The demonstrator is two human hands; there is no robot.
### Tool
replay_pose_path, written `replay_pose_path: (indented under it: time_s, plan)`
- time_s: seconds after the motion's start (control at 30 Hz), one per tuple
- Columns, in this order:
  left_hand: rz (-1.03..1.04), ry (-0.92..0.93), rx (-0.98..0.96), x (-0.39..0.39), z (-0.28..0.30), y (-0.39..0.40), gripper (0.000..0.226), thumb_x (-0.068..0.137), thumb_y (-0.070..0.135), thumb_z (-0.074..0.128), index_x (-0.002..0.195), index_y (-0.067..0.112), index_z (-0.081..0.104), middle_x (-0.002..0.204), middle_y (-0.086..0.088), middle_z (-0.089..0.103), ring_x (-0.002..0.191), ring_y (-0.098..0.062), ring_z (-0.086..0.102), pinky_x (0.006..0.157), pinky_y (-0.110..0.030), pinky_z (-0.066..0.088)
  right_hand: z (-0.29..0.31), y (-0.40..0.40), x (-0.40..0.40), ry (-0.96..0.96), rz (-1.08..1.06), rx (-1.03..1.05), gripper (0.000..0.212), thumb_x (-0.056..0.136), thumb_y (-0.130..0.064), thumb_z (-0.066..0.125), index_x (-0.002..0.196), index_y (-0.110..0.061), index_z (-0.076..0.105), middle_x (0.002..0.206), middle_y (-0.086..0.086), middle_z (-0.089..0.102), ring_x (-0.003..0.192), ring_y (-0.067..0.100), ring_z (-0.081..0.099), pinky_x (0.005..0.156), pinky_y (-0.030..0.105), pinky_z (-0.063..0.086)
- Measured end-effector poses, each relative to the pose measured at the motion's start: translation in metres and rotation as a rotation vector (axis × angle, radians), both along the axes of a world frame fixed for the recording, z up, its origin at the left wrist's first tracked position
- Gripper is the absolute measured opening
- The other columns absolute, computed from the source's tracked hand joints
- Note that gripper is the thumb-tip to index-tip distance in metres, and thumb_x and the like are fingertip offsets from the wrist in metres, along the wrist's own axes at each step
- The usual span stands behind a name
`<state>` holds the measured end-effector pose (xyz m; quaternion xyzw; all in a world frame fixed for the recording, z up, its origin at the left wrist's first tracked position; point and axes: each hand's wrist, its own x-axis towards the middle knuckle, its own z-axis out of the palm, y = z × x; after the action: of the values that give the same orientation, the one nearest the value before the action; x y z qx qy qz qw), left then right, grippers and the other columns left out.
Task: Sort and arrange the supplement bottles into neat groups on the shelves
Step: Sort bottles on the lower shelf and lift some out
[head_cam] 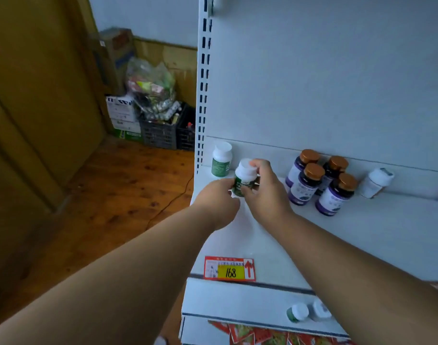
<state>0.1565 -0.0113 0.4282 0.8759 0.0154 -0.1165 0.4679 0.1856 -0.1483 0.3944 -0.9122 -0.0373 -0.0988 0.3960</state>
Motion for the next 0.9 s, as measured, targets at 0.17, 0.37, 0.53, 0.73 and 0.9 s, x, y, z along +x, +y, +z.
replay_pose_path:
  time_s: [0.17,0.37,0.53,0.73,0.9]
  plan:
    - [-0.079,0.011,-0.056,0.034,-0.009,0.012,0.052,0.095,0.014,0.051,0.143,0.034,0.048,0.134,0.0,0.058,0.115,-0.021,0.059,0.094,-0.04,0.055,-0.006,0.01,0.033,-0.033,-0.105,-0.093,0.052,0.087,-0.01,0.065,0.131,-0.025,0.043,0.126,0.003,0.059,0.105,0.024,0.06,0.08,0.028,0.043]
    - [-0.126,-0.081,-0.029,0.026,-0.005,0.03,0.046,0.099,0.009,0.047,0.139,0.033,0.05,0.132,0.007,0.056,0.115,-0.011,0.054,0.084,-0.026,0.051,0.013,0.013,0.013,-0.051,-0.195,-0.212,0.063,0.083,-0.011,0.07,0.14,-0.02,0.045,0.134,0.007,0.046,0.123,0.023,0.048,0.099,0.036,0.044]
    - [-0.172,-0.229,0.023,-0.01,0.005,0.028,0.042,0.098,0.014,0.055,0.136,0.032,0.052,0.13,0.008,0.056,0.107,-0.008,0.055,0.095,-0.032,0.053,0.028,0.009,-0.058,-0.108,-0.233,-0.205,0.061,0.084,-0.015,0.071,0.139,-0.019,0.046,0.131,0.007,0.048,0.114,0.024,0.054,0.091,0.042,0.051]
    - [-0.277,-0.424,0.053,-0.11,0.004,-0.009,0.038,0.096,0.016,0.057,0.129,0.034,0.055,0.12,0.014,0.056,0.098,0.001,0.054,0.085,-0.014,0.046,0.034,-0.025,-0.176,-0.183,-0.265,-0.072,0.05,0.086,-0.016,0.068,0.132,-0.019,0.051,0.124,0.003,0.05,0.102,0.013,0.056,0.087,0.029,0.049]
    - [-0.306,-0.374,0.057,-0.198,-0.037,-0.066,0.035,0.094,0.015,0.059,0.123,0.033,0.057,0.109,0.017,0.058,0.095,0.008,0.054,0.075,-0.001,0.039,-0.008,-0.087,-0.272,-0.119,-0.271,-0.028,0.039,0.087,-0.015,0.067,0.123,-0.021,0.055,0.114,-0.008,0.05,0.095,0.007,0.057,0.078,0.02,0.046]
